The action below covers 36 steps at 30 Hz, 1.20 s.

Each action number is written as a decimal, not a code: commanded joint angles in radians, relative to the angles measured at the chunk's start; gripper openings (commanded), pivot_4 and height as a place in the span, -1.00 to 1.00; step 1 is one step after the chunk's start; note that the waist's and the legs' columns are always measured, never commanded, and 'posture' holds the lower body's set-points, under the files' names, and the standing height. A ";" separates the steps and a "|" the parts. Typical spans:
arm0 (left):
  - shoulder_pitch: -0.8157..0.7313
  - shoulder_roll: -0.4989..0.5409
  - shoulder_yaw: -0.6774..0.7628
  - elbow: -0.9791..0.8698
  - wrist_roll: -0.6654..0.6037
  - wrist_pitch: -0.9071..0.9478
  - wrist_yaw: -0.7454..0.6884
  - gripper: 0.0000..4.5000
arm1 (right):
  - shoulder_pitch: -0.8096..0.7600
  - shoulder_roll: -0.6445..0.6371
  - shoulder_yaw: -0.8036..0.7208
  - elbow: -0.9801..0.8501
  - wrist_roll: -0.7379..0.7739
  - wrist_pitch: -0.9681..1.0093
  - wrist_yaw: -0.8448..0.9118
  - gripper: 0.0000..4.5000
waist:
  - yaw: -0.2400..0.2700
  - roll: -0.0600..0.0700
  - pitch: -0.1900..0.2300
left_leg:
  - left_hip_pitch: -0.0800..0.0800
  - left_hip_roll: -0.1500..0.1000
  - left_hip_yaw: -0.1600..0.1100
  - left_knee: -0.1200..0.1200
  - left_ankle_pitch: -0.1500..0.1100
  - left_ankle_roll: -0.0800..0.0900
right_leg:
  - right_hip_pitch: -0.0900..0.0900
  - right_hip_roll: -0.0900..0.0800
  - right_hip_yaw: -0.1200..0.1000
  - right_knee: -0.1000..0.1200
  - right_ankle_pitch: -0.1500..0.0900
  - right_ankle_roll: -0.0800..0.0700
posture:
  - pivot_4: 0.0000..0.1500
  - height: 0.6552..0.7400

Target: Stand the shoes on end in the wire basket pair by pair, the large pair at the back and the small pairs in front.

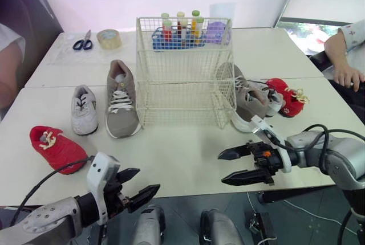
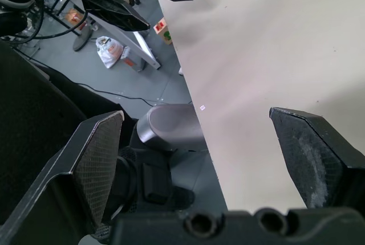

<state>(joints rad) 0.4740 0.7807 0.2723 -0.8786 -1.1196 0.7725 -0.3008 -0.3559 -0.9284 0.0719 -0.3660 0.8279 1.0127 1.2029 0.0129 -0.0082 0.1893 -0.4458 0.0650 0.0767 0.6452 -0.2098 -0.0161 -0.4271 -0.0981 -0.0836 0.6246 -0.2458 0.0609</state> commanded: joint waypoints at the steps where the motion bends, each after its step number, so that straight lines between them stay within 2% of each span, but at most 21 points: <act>1: -0.005 -0.003 0.024 -0.014 0.009 -0.020 -0.006 0.99 | -0.032 0.005 -0.006 -0.004 0.011 0.002 -0.001 1.00 | 0.000 0.000 0.000 | 0.000 0.000 0.000 0.000 0.000 0.000 | 0.000 0.000 0.000 0.000 0.000 0.000 | 1.00 1.00; 8: -0.012 -0.018 0.027 -0.020 -0.048 -0.013 0.010 0.99 | -0.058 0.016 0.000 -0.002 0.004 0.004 -0.008 1.00 | 0.000 0.000 0.000 | 0.000 0.000 0.000 -0.001 0.000 0.000 | 0.000 0.000 0.000 0.000 0.001 -0.002 | 1.00 1.00; 32: -0.079 -0.031 -0.031 0.012 0.019 -0.011 0.011 0.99 | -0.054 0.021 0.024 0.035 -0.119 -0.126 -0.014 1.00 | 0.000 0.000 0.000 | 0.000 0.000 0.001 0.000 0.000 0.000 | 0.000 0.000 0.000 0.000 0.001 -0.002 | 1.00 1.00; 34: -0.089 -0.032 -0.027 0.018 0.041 -0.018 0.004 0.99 | -0.068 0.007 0.030 0.038 -0.141 -0.145 -0.001 1.00 | 0.000 0.000 0.000 | 0.000 0.000 0.001 0.000 0.000 0.000 | 0.000 0.000 0.000 0.000 0.001 -0.002 | 1.00 1.00; 36: -0.120 0.029 0.034 0.036 0.085 -0.028 -0.051 0.99 | -0.182 -0.035 0.035 0.060 -0.175 -0.170 0.050 1.00 | -0.002 0.001 0.001 | 0.000 0.000 0.001 0.000 0.000 0.000 | 0.000 0.000 0.000 0.000 0.001 -0.002 | 1.00 1.00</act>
<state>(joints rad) 0.3763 0.7770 0.2524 -0.8388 -1.0662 0.7706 -0.3144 -0.4547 -0.9269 0.1350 -0.3033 0.6735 0.8799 1.2156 0.0114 -0.0073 0.1904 -0.4461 0.0648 0.0780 0.6459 -0.2100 -0.0159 -0.4285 -0.0978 -0.0833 0.6263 -0.2445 0.0587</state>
